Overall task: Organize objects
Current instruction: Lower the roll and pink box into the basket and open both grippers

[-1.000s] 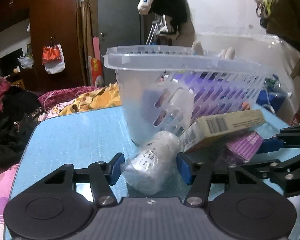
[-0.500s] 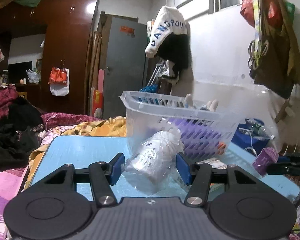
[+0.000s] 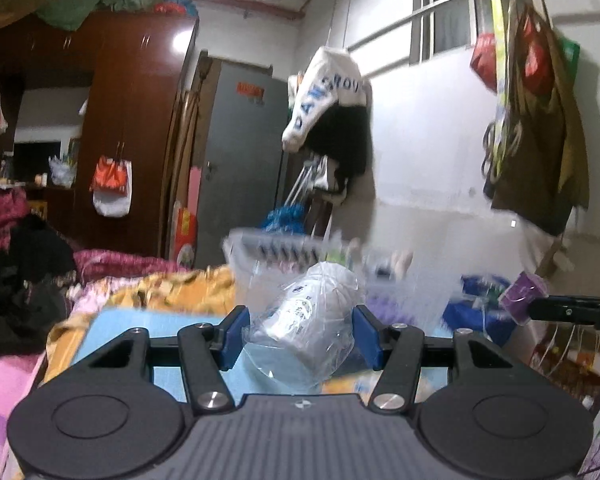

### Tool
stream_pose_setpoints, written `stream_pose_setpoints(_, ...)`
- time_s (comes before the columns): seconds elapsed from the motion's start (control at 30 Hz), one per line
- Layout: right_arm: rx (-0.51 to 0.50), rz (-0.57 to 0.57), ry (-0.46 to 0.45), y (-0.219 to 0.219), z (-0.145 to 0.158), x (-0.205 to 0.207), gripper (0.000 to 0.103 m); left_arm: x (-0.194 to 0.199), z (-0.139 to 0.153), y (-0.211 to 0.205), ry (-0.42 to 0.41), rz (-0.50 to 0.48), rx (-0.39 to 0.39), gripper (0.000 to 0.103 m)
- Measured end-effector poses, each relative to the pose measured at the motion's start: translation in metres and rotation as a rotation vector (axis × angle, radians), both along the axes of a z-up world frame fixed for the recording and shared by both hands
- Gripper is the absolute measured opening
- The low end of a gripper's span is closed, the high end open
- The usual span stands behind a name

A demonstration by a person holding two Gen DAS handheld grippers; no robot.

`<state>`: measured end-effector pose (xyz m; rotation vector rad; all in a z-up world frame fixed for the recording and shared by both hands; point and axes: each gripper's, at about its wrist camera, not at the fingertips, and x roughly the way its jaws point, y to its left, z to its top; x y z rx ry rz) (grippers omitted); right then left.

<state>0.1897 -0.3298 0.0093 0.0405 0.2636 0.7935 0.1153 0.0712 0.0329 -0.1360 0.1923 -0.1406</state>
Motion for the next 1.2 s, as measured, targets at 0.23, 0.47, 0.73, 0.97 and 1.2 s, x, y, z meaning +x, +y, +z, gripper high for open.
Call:
stream_pose_setpoints(0.23, -0.095, -0.026, -0.146, 0.047, 0.043, 0.030, 0.062, 0.049, 0.056, -0.021, -0.017, 0.005, 0.027, 0.060)
stream_pose_setpoints(0.47, -0.114, -0.078, -0.075, 0.069, 0.040, 0.084, 0.062, 0.095, 0.063, -0.029, 0.053, 0.048, 0.061, 0.060)
stream_pose_setpoints(0.73, -0.175, -0.133, 0.064, 0.081, 0.020, 0.124, 0.062, 0.154, 0.049, -0.022, 0.209, 0.099, 0.065, 0.060)
stream_pose_setpoints(0.97, -0.220, -0.151, 0.118, 0.082, 0.006, 0.128, 0.062, 0.172, 0.033, -0.028, 0.268, 0.101, 0.066, 0.060)
stream_pose_setpoints(1.2, -0.182, -0.170, 0.072, 0.072, 0.006, 0.117, 0.097, 0.165, 0.026, -0.032, 0.248, 0.116, 0.084, 0.085)
